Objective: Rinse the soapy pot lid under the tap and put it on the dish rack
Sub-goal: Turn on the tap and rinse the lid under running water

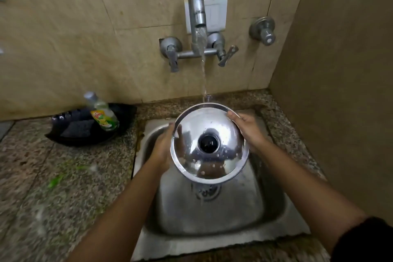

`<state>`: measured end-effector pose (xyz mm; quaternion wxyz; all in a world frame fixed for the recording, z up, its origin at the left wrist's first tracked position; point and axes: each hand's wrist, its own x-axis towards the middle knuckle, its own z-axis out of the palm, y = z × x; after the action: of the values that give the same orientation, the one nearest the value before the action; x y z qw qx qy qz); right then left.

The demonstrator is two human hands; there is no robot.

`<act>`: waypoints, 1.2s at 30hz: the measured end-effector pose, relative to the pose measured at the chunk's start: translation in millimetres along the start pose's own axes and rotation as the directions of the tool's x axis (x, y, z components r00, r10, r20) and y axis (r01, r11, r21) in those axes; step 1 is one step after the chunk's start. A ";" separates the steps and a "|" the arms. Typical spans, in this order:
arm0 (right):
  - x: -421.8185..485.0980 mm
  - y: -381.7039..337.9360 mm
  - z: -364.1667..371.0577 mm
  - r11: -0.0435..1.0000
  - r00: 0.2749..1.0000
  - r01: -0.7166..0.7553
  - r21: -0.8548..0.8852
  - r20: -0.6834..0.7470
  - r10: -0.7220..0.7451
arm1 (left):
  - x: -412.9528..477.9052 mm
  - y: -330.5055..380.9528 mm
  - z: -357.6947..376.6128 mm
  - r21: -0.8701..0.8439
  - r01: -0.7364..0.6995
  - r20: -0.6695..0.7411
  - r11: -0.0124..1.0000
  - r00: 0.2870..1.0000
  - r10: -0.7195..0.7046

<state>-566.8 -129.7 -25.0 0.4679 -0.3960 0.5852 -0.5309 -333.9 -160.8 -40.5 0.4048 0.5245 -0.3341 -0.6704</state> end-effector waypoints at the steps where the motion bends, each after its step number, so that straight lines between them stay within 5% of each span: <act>1: 3.8 5.1 1.9 0.999 0.999 -0.039 0.022 -0.020 0.039 | -2.0 3.0 1.2 0.083 -0.082 -0.024 0.993 0.996 0.085; 4: 13.3 21.7 8.2 0.997 0.994 -0.039 -0.060 -0.108 0.032 | -8.1 8.0 5.6 0.195 -0.281 -0.047 0.939 0.954 0.296; 7: 21.1 15.1 24.6 0.859 0.958 0.088 -0.504 -0.194 -0.212 | -9.3 12.6 11.7 0.231 -0.325 -0.071 0.917 0.935 0.349; 9: 29.2 1.0 41.8 0.611 0.921 0.251 -0.751 -0.009 -0.390 | -7.7 17.0 15.2 0.282 -0.351 -0.058 0.893 0.923 0.381; 12: 43.8 -18.9 58.3 0.297 0.798 0.571 -0.766 0.431 -0.422 | -8.6 26.8 17.2 0.348 -0.415 -0.023 0.840 0.892 0.451; 15: 47.5 -30.2 66.3 0.176 0.636 0.760 -0.626 0.657 -0.405 | -9.5 33.6 18.0 0.432 -0.483 0.079 0.762 0.861 0.502; 17: 45.6 -31.4 68.2 0.135 0.567 0.805 -0.577 0.682 -0.462 | -9.8 37.8 18.6 0.468 -0.506 0.146 0.724 0.853 0.502; 19: 49.1 -26.3 60.1 0.242 0.644 0.740 -0.628 0.558 -0.523 | -13.0 40.6 19.3 0.449 -0.509 0.127 0.734 0.850 0.511; 21: 55.7 -23.1 45.4 0.528 0.832 0.526 -0.666 0.274 -0.482 | -15.5 41.1 17.1 0.357 -0.492 0.035 0.794 0.857 0.515; 23: 62.1 -22.1 37.1 0.718 0.905 0.386 -0.580 0.087 -0.416 | -16.6 45.3 13.5 0.287 -0.440 0.005 0.851 0.889 0.458; 25: 61.4 -31.8 41.5 0.677 0.902 0.403 -0.616 0.142 -0.408 | -11.2 55.9 10.9 0.371 -0.366 0.123 0.853 0.930 0.345; 28: 51.7 -49.9 62.0 0.447 0.806 0.590 -0.672 0.457 -0.376 | -1.1 71.7 11.2 0.489 -0.380 0.294 0.785 0.919 0.261; 30: 55.1 -52.2 61.9 0.518 0.813 0.582 -0.627 0.427 -0.396 | 0.8 70.5 14.0 0.442 -0.430 0.251 0.787 0.902 0.352; 33: 60.9 -49.0 46.3 0.794 0.920 0.390 -0.466 0.149 -0.364 | -1.6 63.1 11.5 0.332 -0.436 0.103 0.837 0.898 0.427; 36: 59.9 -53.3 47.7 0.705 0.917 0.395 -0.589 0.207 -0.341 | 0.9 66.2 11.3 0.383 -0.374 0.207 0.845 0.926 0.316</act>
<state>-537.3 -205.7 20.3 0.2200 -0.6572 0.6158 -0.3748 -332.3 -191.1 19.5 0.3740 0.4828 -0.5846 -0.5341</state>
